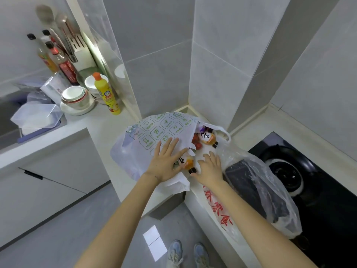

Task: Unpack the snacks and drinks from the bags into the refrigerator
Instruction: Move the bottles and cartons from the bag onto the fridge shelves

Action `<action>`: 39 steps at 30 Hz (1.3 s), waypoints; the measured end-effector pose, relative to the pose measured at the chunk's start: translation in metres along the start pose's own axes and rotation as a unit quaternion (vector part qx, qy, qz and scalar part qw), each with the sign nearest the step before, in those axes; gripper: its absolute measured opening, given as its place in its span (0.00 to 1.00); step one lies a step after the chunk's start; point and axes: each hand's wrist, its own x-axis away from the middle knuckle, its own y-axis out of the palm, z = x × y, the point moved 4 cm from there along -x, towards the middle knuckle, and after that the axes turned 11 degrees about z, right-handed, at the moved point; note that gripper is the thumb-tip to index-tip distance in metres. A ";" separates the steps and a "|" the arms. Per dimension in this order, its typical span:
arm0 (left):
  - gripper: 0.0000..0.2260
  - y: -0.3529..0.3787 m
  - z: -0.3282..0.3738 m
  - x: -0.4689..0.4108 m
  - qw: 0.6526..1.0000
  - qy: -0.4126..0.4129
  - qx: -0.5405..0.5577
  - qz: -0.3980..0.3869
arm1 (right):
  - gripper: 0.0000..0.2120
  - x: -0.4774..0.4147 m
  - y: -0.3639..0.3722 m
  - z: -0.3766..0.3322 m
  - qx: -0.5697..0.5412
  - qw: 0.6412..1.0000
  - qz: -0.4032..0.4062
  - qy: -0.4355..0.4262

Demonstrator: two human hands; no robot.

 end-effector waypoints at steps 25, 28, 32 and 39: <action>0.33 0.009 -0.020 -0.004 0.994 -0.003 0.110 0.027 | 0.13 -0.013 0.007 0.005 -0.175 0.970 0.161 0.056; 0.30 0.003 -0.013 -0.008 0.989 0.009 0.140 0.037 | 0.13 -0.013 -0.025 0.003 -0.246 0.951 0.174 0.068; 0.32 -0.004 -0.001 -0.016 0.985 0.008 0.163 0.049 | 0.13 -0.020 -0.054 -0.002 -0.250 0.948 0.190 0.043; 0.32 0.006 0.010 -0.026 0.967 -0.018 0.237 0.088 | 0.12 -0.008 -0.063 -0.007 -0.256 0.948 0.190 0.020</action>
